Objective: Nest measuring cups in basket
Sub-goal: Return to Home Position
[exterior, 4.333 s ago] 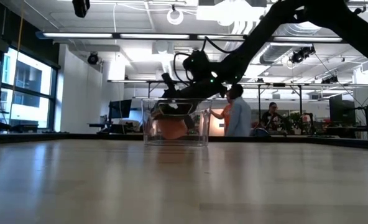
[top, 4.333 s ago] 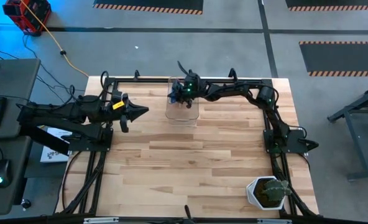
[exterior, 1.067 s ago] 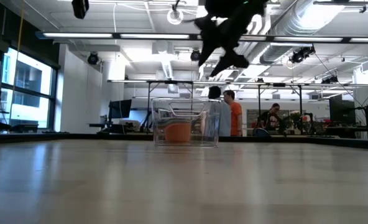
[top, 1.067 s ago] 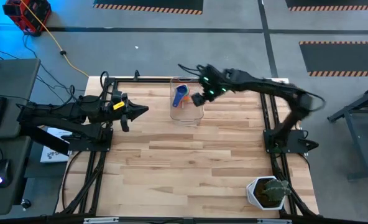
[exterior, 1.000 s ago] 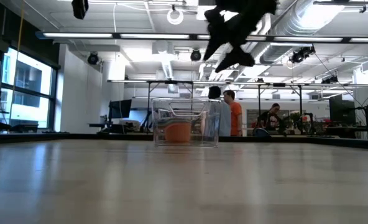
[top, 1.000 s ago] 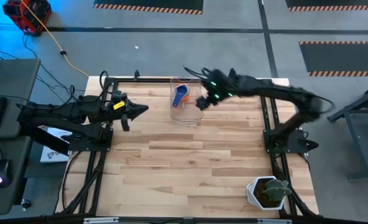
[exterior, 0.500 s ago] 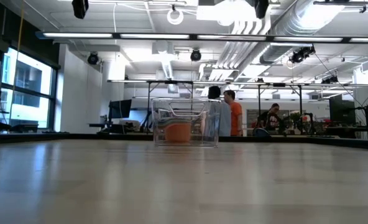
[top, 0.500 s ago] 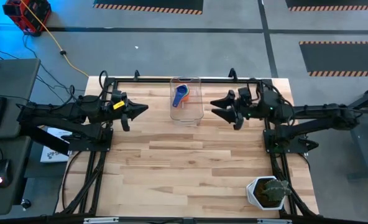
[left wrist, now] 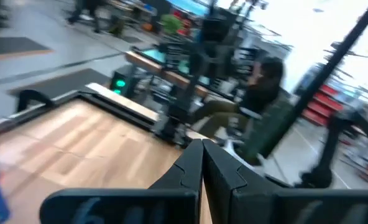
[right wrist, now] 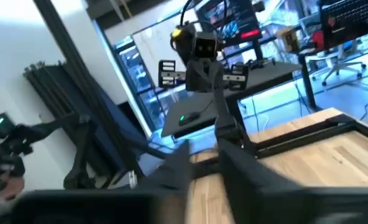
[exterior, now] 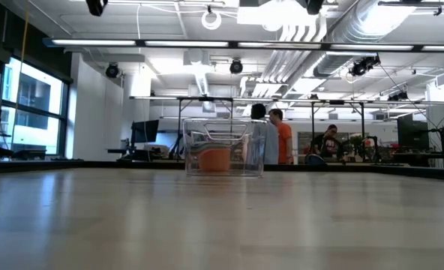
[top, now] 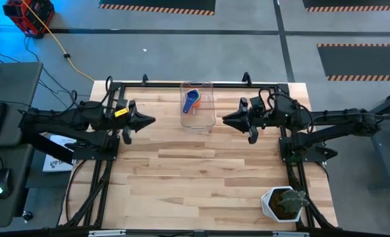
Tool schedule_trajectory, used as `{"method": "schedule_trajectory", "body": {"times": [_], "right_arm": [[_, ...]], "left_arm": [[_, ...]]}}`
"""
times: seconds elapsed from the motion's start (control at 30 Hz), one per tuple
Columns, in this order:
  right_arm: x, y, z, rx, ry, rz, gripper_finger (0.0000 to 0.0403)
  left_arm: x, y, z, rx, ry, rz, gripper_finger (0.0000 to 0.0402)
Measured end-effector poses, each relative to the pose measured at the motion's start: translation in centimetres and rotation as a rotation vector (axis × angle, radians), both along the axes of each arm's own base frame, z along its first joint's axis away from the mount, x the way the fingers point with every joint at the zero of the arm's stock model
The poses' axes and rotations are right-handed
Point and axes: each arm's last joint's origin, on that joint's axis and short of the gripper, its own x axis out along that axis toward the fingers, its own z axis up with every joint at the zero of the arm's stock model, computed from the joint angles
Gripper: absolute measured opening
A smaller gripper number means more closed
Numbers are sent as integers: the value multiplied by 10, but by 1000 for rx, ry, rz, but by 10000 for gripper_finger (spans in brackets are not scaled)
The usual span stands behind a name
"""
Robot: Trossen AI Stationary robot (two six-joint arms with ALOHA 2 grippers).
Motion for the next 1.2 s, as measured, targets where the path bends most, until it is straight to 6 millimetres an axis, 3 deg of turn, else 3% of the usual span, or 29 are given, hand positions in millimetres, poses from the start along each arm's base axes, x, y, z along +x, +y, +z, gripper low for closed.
{"method": "schedule_trajectory", "body": {"times": [0.07,0.37,0.6,0.77,0.83,0.93,1.2], "right_arm": [[0,1,-1,-17,12,16,19],[0,-1,-3,13,33,-21,5],[0,0,-7,138,89,16,1],[0,2,-8,181,102,24,0],[0,4,-9,188,117,28,0],[0,6,-12,199,145,36,0],[0,15,-13,204,161,74,0]], "left_arm": [[-6,-3,-3,12,-12,-38,0],[-52,-4,-50,60,-166,-72,0],[-75,0,-85,154,-287,-94,0],[-64,1,-103,159,-256,-64,0],[-58,1,-120,132,-243,-57,0],[-53,1,-137,107,-362,-47,0],[-48,5,-150,73,-266,-29,0]]}}
